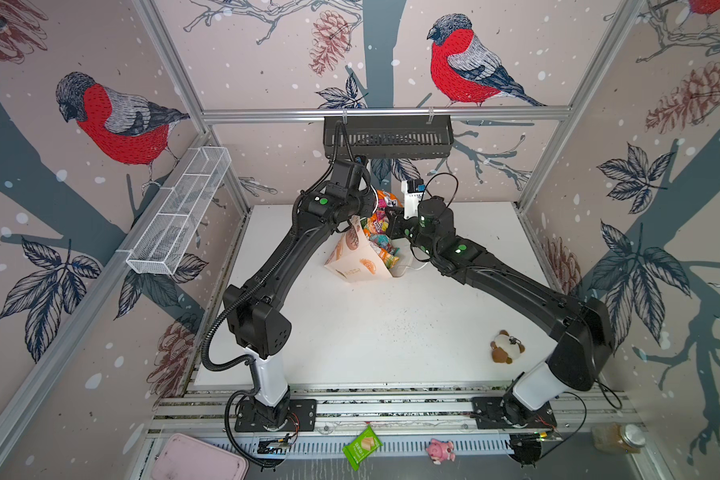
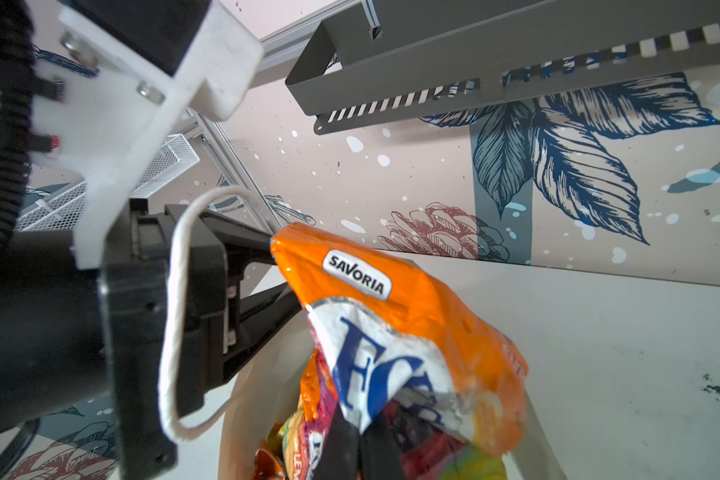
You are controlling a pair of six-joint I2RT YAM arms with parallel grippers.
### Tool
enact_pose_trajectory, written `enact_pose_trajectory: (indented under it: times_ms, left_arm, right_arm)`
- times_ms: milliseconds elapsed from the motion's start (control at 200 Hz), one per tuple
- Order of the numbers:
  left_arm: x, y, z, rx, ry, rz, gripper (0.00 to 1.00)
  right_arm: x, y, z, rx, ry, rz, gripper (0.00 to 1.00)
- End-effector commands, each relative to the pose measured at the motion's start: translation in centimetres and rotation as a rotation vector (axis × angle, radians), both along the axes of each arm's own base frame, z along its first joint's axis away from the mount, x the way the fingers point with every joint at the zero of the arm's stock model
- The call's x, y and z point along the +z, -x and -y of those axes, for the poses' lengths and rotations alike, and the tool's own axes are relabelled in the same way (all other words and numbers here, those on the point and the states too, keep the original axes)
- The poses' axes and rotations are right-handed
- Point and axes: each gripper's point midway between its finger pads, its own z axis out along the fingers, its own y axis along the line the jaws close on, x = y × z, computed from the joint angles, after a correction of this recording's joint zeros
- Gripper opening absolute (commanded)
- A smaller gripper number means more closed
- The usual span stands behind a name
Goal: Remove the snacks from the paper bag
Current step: 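Lift the orange packet out with right gripper while left gripper holds the rim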
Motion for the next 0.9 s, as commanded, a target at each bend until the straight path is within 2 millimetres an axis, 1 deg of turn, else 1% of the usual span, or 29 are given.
enact_pose_trajectory:
  times_ms: [0, 135, 250, 365, 525, 650, 776, 891]
  left_arm:
    - [2.3, -1.1, 0.5, 0.003, 0.065, 0.067, 0.00]
    - [2.4, -1.6, 0.4, 0.004, 0.078, 0.053, 0.00]
    - [2.5, -1.6, 0.1, 0.010, 0.079, 0.051, 0.00]
    - [2.4, -1.5, -0.2, 0.016, 0.072, 0.050, 0.00]
    - [1.7, -1.4, -0.5, 0.018, 0.051, 0.030, 0.00]
    - [1.5, -1.0, -0.6, 0.016, 0.051, 0.017, 0.00]
    - [1.4, 0.2, 0.1, -0.040, 0.065, -0.019, 0.00]
    - [1.0, 0.9, -0.6, -0.027, 0.047, -0.043, 0.00]
  right_arm:
    - [2.9, 0.1, 0.5, -0.014, -0.020, 0.073, 0.00]
    - [4.2, 0.4, 0.7, -0.014, -0.023, 0.092, 0.00]
    - [4.9, 0.6, 1.2, -0.030, -0.029, 0.103, 0.00]
    - [5.1, 0.6, 1.8, -0.061, -0.002, 0.115, 0.00]
    - [5.7, 0.9, 2.8, -0.095, 0.014, 0.122, 0.00]
    - [6.7, 1.4, 3.9, -0.120, 0.011, 0.151, 0.00]
    - [7.7, 1.8, 5.2, -0.158, 0.034, 0.171, 0.00]
    - [8.0, 2.3, 6.8, -0.204, 0.045, 0.171, 0.00]
